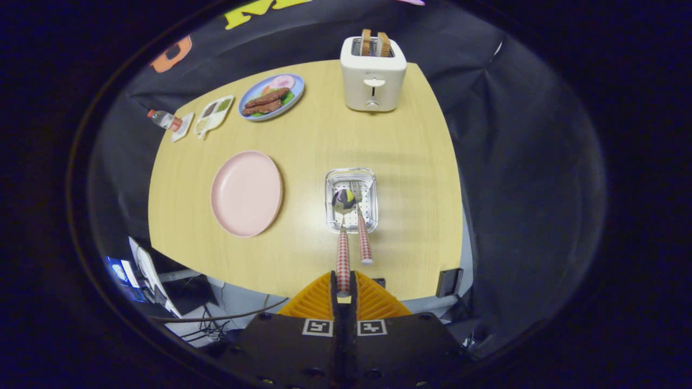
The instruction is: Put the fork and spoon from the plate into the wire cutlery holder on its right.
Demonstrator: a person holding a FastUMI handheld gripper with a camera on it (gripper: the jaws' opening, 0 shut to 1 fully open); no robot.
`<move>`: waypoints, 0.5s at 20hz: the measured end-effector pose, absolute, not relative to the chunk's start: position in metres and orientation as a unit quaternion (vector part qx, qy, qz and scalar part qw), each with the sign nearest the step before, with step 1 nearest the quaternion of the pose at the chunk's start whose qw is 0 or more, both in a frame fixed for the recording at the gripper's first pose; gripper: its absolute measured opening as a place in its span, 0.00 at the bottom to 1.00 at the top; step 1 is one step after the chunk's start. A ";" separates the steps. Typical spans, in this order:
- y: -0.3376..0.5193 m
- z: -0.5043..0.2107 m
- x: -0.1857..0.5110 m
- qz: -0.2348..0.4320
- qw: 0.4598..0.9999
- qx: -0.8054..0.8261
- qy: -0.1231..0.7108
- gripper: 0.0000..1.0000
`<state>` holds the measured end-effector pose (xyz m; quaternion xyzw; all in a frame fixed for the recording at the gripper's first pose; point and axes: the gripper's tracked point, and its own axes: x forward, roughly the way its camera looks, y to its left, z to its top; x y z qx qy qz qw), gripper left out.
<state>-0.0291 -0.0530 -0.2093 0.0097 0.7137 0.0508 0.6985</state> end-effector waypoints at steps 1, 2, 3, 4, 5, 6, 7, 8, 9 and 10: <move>-0.052 -0.212 -0.026 0.050 0.692 0.013 0.720 0.02; -0.053 -0.215 -0.023 0.047 0.688 0.016 0.725 0.02; -0.053 -0.218 -0.020 0.047 0.684 0.017 0.728 0.02; -0.053 -0.221 -0.016 0.045 0.683 0.018 0.729 0.02; -0.056 -0.225 -0.013 0.041 0.682 0.018 0.730 0.01; -0.055 -0.226 -0.008 0.040 0.682 0.019 0.730 0.01; -0.054 -0.228 -0.004 0.039 0.683 0.020 0.729 0.02; -0.054 -0.229 -0.003 0.039 0.681 0.020 0.731 0.02; -0.052 -0.231 -0.002 0.040 0.680 0.023 0.732 0.02; -0.051 -0.232 -0.003 0.040 0.676 0.027 0.736 0.04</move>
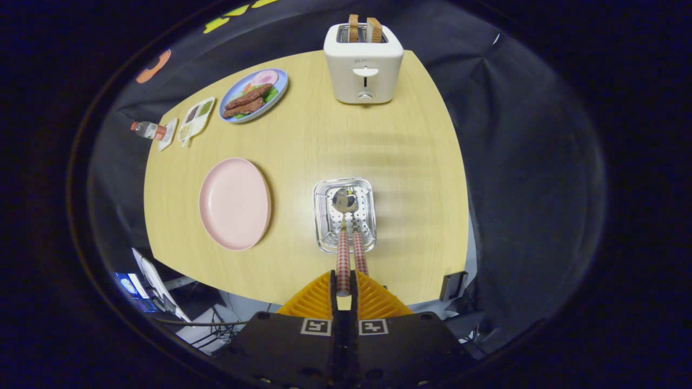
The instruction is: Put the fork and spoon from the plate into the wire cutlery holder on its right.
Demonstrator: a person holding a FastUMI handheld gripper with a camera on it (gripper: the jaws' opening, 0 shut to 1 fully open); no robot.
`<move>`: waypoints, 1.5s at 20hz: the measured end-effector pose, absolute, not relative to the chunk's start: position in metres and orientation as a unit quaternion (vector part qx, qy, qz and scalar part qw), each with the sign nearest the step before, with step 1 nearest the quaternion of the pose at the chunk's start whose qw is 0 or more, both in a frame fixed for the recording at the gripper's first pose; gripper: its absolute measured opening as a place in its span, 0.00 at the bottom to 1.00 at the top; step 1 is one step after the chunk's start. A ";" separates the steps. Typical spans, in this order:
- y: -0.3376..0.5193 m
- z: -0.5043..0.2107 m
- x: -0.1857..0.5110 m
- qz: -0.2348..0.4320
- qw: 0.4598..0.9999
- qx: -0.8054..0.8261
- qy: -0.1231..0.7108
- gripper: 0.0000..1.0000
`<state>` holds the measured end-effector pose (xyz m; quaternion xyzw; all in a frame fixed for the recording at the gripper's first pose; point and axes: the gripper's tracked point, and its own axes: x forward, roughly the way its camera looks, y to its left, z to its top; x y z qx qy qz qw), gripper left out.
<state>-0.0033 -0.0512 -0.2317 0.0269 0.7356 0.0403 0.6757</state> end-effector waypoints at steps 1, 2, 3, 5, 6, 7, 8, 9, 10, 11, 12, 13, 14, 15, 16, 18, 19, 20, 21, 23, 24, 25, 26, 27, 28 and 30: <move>-0.050 -0.233 -0.003 0.040 0.675 0.030 0.736 0.05; -0.051 -0.235 -0.005 0.040 0.675 0.028 0.736 0.07; -0.051 -0.235 -0.004 0.041 0.678 0.026 0.733 0.07; -0.051 -0.234 0.000 0.042 0.686 0.026 0.726 0.10; -0.053 -0.233 -0.001 0.044 0.689 0.024 0.723 0.13; -0.053 -0.230 0.000 0.047 0.694 0.023 0.718 0.16; -0.052 -0.226 0.003 0.051 0.703 0.024 0.709 0.20; -0.054 -0.223 0.009 0.051 0.718 0.020 0.694 0.32; -0.055 -0.218 0.017 0.053 0.739 0.015 0.672 0.38; -0.055 -0.211 0.027 0.055 0.763 0.010 0.645 0.46; -0.054 -0.203 0.035 0.058 0.785 0.004 0.617 0.54; -0.053 -0.194 0.044 0.062 0.808 0.001 0.587 0.62; -0.050 -0.184 0.051 0.067 0.827 0.006 0.558 0.69; -0.044 -0.174 0.056 0.070 0.847 0.017 0.527 0.77; -0.038 -0.164 0.061 0.074 0.866 0.028 0.494 0.85; -0.031 -0.141 0.065 0.078 0.901 0.033 0.425 0.90; -0.029 -0.127 0.066 0.078 0.916 0.030 0.392 0.93; -0.025 -0.115 0.065 0.080 0.929 0.024 0.361 0.94; -0.021 -0.104 0.062 0.084 0.939 0.015 0.334 0.94; -0.018 -0.075 0.056 0.084 0.958 0.006 0.272 0.95; -0.018 -0.063 0.055 0.079 0.967 0.007 0.241 0.95; -0.019 -0.051 0.052 0.072 0.974 0.010 0.213 0.95; -0.016 -0.041 0.051 0.069 0.980 0.017 0.184 0.95; -0.013 -0.036 0.051 0.061 0.985 0.019 0.162 0.95; -0.012 -0.033 0.051 0.053 0.988 0.020 0.141 0.95; -0.005 -0.031 0.046 0.047 0.991 0.022 0.123 0.95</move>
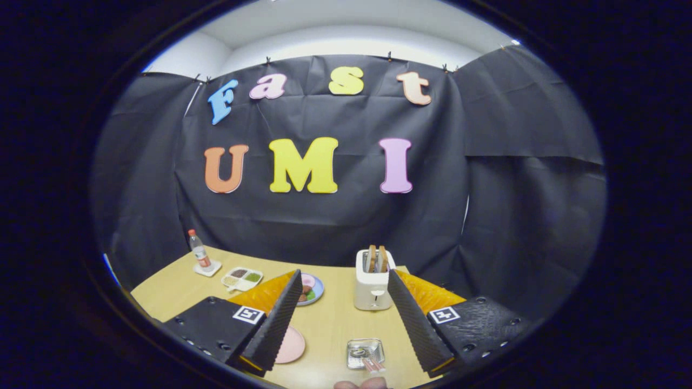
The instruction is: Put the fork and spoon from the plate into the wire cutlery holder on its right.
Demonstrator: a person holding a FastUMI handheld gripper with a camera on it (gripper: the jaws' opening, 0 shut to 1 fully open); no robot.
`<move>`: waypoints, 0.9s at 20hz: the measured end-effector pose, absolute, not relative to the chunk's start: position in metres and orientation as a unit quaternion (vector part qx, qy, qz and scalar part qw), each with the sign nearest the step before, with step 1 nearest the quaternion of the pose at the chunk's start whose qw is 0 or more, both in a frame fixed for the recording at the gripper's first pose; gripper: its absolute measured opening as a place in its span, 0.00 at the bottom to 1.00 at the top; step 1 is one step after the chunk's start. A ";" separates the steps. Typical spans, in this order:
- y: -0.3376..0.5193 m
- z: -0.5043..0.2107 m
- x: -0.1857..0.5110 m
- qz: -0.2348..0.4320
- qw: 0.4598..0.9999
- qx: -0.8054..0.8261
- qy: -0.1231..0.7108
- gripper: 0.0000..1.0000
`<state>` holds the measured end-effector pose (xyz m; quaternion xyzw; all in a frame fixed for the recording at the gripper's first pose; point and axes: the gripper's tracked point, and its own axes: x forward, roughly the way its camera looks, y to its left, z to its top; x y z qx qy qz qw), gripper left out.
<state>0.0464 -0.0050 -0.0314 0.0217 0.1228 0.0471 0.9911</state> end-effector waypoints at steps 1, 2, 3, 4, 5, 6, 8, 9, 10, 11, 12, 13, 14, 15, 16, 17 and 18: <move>0.000 -0.031 0.043 0.048 0.991 0.028 0.119 0.95; 0.006 -0.030 0.040 0.051 0.992 0.034 0.113 0.95; 0.010 -0.028 0.038 0.052 0.992 0.034 0.108 0.95; 0.013 -0.027 0.037 0.052 0.993 0.030 0.102 0.95; 0.016 -0.025 0.036 0.051 0.994 0.024 0.097 0.95; 0.020 -0.024 0.036 0.052 0.994 0.023 0.094 0.95; 0.029 -0.022 0.036 0.054 0.994 0.023 0.091 0.95; 0.030 -0.019 0.034 0.054 0.994 0.023 0.088 0.95; 0.032 -0.018 0.034 0.054 0.995 0.023 0.086 0.95; 0.033 -0.016 0.032 0.052 0.995 0.022 0.081 0.95; 0.034 -0.016 0.031 0.052 0.995 0.022 0.079 0.95; 0.034 -0.016 0.029 0.050 0.995 0.023 0.079 0.95; 0.035 -0.016 0.028 0.051 0.995 0.024 0.079 0.95; 0.035 -0.016 0.027 0.050 0.995 0.024 0.079 0.95; 0.033 -0.015 0.027 0.048 0.995 0.024 0.079 0.95; 0.031 -0.016 0.029 0.044 0.996 0.024 0.078 0.95; 0.029 -0.014 0.028 0.041 0.996 0.025 0.076 0.95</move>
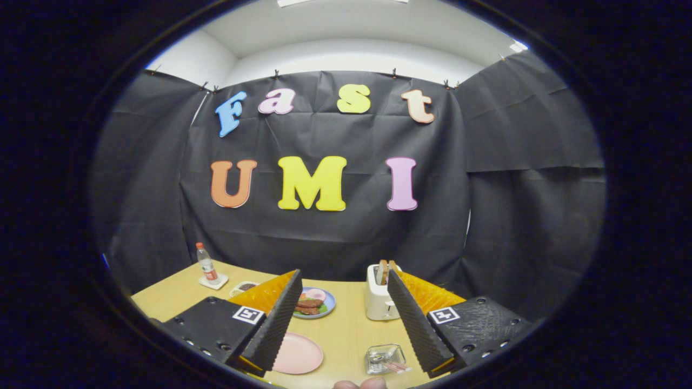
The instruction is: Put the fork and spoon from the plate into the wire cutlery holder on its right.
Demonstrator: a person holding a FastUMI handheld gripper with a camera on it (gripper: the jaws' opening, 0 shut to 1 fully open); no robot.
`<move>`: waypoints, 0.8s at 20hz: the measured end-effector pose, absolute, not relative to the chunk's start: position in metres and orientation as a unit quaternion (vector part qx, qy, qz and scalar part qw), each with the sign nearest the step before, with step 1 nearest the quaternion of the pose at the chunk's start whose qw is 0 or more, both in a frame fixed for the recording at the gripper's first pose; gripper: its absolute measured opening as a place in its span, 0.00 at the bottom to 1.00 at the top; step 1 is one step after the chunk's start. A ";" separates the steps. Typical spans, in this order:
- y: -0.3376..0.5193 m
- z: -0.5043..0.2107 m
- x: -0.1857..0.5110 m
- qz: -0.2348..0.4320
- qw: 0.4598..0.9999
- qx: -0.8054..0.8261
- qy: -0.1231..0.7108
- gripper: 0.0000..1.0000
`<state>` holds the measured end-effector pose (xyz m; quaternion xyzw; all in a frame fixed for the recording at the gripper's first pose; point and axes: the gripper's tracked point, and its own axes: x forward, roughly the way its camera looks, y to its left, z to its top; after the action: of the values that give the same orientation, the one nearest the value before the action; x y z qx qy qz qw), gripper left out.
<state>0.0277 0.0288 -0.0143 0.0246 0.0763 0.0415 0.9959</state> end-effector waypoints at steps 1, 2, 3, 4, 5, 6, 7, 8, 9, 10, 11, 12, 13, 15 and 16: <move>0.027 -0.013 0.028 0.039 0.996 0.025 0.074 0.95; 0.025 -0.011 0.027 0.037 0.997 0.024 0.070 0.95; 0.023 -0.008 0.028 0.034 0.997 0.021 0.066 0.95; 0.022 -0.005 0.029 0.032 0.997 0.018 0.061 0.95; 0.021 -0.002 0.029 0.030 0.998 0.017 0.056 0.95; 0.022 0.001 0.030 0.029 0.998 0.020 0.052 0.95; 0.022 0.003 0.032 0.027 0.998 0.021 0.048 0.95; 0.023 0.005 0.033 0.027 0.998 0.020 0.045 0.95; 0.023 0.006 0.034 0.027 0.999 0.017 0.043 0.95; 0.025 0.009 0.034 0.028 0.999 0.015 0.040 0.95; 0.027 0.013 0.033 0.028 0.999 0.013 0.034 0.95; 0.028 0.019 0.034 0.027 0.999 0.012 0.024 0.95; 0.031 0.023 0.034 0.028 0.999 0.012 0.015 0.95; 0.034 0.027 0.034 0.026 1.000 0.013 0.004 0.95; 0.033 0.027 0.034 0.025 1.000 0.016 0.004 0.95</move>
<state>0.0340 0.0335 0.0271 0.0164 0.0039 0.0254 0.9995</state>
